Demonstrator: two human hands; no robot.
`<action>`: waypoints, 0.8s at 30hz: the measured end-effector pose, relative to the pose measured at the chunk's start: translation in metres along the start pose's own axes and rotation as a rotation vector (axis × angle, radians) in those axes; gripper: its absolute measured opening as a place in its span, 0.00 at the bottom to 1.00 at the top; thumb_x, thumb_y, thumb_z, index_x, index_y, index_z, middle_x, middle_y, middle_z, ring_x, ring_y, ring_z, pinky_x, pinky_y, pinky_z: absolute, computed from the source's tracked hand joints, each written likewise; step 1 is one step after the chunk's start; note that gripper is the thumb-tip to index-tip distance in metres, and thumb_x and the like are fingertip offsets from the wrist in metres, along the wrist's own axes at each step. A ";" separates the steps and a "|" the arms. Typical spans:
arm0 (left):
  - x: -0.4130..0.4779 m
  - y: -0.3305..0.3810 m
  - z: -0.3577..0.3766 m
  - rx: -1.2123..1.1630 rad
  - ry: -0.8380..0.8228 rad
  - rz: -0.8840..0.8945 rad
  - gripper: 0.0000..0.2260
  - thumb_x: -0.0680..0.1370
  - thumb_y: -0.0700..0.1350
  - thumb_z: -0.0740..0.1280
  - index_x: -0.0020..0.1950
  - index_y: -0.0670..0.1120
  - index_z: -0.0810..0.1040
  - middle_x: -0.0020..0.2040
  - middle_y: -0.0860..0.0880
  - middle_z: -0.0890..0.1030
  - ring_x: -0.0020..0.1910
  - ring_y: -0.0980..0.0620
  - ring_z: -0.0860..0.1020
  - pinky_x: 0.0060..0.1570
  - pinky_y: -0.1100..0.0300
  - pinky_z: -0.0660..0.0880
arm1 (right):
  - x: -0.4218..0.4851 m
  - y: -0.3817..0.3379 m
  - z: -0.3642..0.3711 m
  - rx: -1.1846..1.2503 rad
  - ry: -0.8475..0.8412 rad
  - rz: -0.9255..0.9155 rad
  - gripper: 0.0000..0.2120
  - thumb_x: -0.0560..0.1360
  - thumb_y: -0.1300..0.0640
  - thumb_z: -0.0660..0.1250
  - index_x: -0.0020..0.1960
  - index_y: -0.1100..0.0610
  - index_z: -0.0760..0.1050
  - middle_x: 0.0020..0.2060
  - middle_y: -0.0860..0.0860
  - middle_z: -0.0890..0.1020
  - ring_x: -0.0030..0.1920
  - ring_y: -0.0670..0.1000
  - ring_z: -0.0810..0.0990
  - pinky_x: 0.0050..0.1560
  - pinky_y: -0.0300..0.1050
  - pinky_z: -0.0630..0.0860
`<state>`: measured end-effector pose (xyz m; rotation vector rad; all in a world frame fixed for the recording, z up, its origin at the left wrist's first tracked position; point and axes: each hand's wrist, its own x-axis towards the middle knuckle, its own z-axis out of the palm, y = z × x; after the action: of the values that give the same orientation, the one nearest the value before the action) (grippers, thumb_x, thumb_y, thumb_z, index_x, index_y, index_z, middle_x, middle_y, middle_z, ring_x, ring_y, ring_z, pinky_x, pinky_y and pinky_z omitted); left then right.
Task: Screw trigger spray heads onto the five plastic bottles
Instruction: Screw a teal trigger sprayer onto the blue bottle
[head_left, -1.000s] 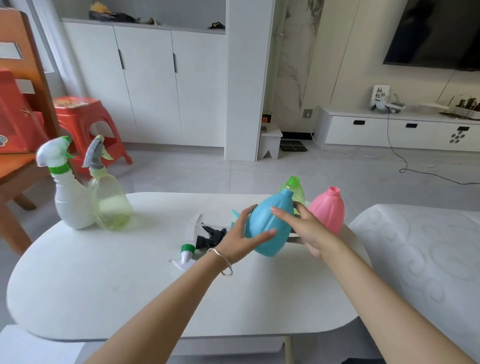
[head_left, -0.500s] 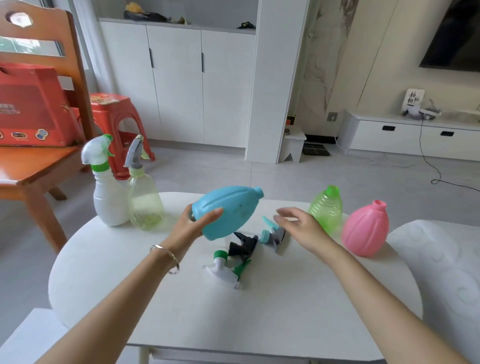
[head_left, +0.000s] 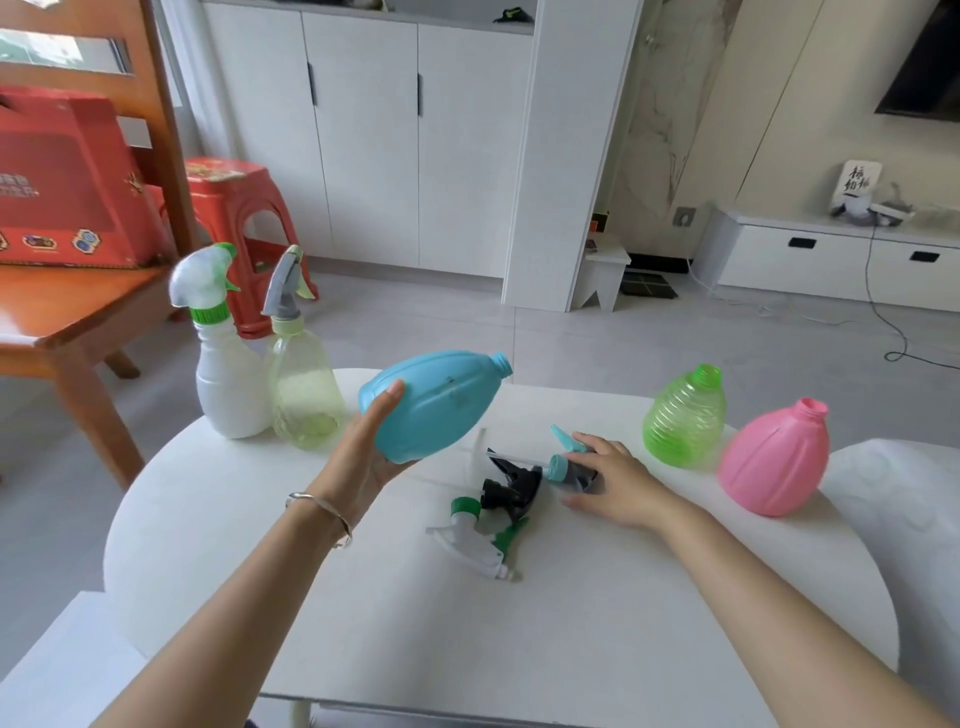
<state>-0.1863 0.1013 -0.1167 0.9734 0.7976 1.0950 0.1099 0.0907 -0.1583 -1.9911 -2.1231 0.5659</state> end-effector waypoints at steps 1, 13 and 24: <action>0.000 0.000 0.000 -0.005 0.006 -0.003 0.12 0.72 0.57 0.66 0.52 0.57 0.83 0.56 0.50 0.84 0.55 0.52 0.82 0.53 0.56 0.80 | 0.001 0.000 0.000 -0.040 0.005 -0.006 0.30 0.71 0.47 0.70 0.70 0.50 0.68 0.76 0.48 0.58 0.74 0.52 0.56 0.72 0.48 0.57; -0.006 0.006 -0.001 -0.013 0.002 0.023 0.14 0.71 0.58 0.66 0.55 0.59 0.80 0.56 0.51 0.84 0.58 0.50 0.81 0.55 0.54 0.80 | -0.001 0.006 0.012 0.041 0.185 0.105 0.17 0.74 0.43 0.65 0.62 0.46 0.75 0.74 0.49 0.63 0.71 0.55 0.60 0.68 0.48 0.59; -0.006 0.005 0.000 -0.024 0.009 0.003 0.17 0.69 0.59 0.68 0.57 0.58 0.79 0.56 0.50 0.84 0.57 0.50 0.82 0.53 0.54 0.80 | -0.003 0.008 0.012 0.320 0.176 0.430 0.35 0.62 0.41 0.76 0.64 0.56 0.72 0.61 0.55 0.75 0.64 0.57 0.68 0.63 0.46 0.67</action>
<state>-0.1901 0.0959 -0.1120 0.9498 0.7894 1.1098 0.1130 0.0866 -0.1723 -2.2117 -1.4041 0.7101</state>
